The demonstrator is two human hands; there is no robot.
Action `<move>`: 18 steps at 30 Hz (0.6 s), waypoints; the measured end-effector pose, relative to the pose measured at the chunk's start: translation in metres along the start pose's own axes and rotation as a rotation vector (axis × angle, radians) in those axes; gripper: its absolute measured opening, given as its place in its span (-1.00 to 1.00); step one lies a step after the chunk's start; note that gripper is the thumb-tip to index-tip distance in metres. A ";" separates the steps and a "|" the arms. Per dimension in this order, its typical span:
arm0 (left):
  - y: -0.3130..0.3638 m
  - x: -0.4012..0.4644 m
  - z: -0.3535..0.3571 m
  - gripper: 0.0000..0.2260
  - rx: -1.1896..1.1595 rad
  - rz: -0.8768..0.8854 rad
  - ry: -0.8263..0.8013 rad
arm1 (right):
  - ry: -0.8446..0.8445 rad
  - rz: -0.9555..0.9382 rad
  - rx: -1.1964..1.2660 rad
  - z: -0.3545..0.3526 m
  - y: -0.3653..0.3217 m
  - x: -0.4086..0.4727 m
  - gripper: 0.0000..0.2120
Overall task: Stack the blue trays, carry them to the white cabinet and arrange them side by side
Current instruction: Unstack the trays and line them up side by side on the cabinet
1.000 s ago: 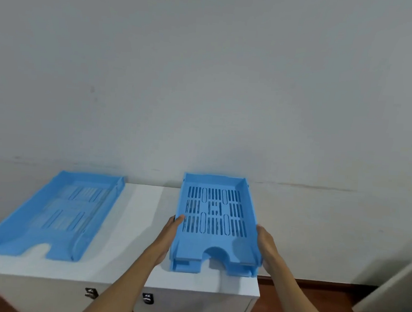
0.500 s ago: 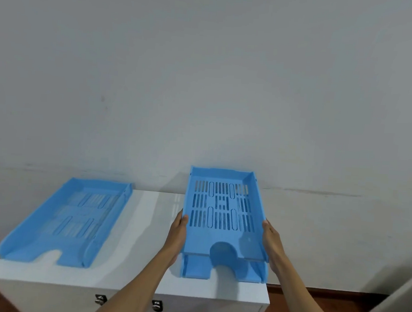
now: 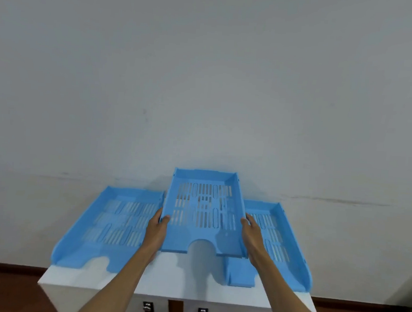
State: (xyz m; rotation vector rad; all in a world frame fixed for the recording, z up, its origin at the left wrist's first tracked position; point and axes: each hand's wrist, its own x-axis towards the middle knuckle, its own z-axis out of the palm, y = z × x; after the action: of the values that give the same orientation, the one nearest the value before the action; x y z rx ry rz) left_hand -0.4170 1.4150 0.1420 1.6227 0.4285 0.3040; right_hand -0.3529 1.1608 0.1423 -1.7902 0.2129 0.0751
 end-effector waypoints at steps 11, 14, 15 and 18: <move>-0.054 -0.004 -0.056 -0.57 0.204 -0.037 -0.023 | 0.089 -0.084 -0.171 0.065 0.035 -0.055 -0.60; -0.067 -0.010 -0.053 -0.53 0.301 0.020 -0.033 | 0.118 -0.087 -0.200 0.064 0.045 -0.059 -0.59; -0.074 -0.009 -0.052 -0.51 0.332 0.033 -0.031 | 0.121 -0.104 -0.209 0.063 0.046 -0.060 -0.61; -0.095 -0.007 -0.050 -0.50 0.394 0.020 -0.010 | 0.116 -0.106 -0.216 0.063 0.044 -0.064 -0.62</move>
State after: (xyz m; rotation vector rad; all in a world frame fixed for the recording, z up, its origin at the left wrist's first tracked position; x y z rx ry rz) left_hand -0.4545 1.4627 0.0530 2.0130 0.4864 0.2350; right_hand -0.4195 1.2195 0.0961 -2.0198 0.1981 -0.0848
